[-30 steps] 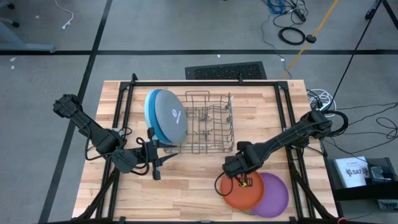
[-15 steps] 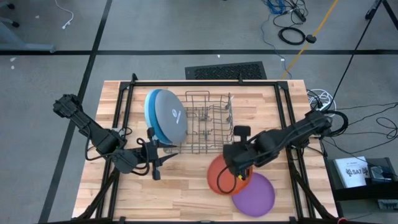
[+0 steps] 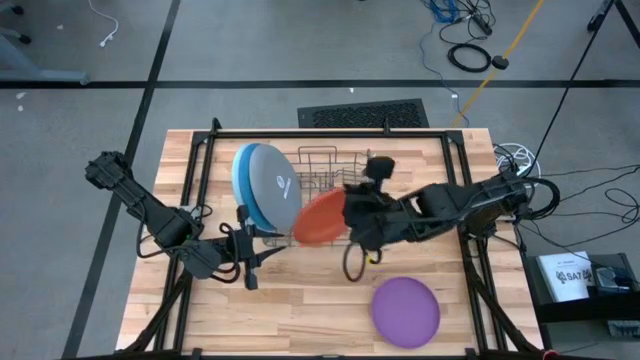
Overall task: Sort dishes
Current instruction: Put the orange plate in the dish rack
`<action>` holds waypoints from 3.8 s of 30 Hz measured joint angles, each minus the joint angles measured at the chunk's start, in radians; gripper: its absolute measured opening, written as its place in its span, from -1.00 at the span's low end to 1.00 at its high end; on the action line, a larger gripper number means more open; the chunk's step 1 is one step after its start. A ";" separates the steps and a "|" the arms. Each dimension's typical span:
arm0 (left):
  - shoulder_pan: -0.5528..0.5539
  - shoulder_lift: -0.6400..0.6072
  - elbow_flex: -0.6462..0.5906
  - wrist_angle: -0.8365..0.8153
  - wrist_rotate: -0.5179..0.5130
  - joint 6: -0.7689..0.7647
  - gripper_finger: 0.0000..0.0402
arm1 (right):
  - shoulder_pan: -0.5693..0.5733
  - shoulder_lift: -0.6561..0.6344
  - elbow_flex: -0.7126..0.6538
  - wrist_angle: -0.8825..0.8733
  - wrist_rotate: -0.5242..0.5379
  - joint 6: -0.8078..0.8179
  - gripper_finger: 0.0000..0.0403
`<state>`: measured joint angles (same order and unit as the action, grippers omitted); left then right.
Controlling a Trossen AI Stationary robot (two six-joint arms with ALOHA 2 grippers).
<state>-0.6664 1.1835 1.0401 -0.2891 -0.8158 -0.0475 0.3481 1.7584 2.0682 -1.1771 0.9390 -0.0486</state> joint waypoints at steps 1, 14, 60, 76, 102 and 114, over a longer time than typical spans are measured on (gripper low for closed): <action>-0.004 0.000 0.000 0.011 -0.002 0.010 -0.40 | -0.017 0.002 -0.009 0.043 0.026 -0.055 -1.00; -0.048 -0.002 0.001 0.160 -0.035 0.134 -0.40 | -0.350 0.002 -0.237 0.109 0.162 0.295 -1.00; 0.349 0.049 0.139 0.115 -0.008 0.211 -0.08 | -0.084 0.031 -0.363 0.050 0.427 0.612 -0.98; 0.475 0.237 0.329 -0.196 0.007 0.140 0.01 | -0.050 0.031 -0.363 0.059 0.453 0.613 -0.99; 0.495 0.283 0.431 -0.364 0.000 0.165 -0.13 | -0.035 0.030 -0.362 0.178 0.417 0.487 -0.99; 0.527 0.280 0.438 -0.398 0.009 0.295 -0.91 | -0.018 0.031 -0.362 0.257 0.419 0.384 -0.99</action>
<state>-0.1397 1.4639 1.4778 -0.6872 -0.8067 0.2477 0.3304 1.7889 1.7061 -0.9199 1.3581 0.3358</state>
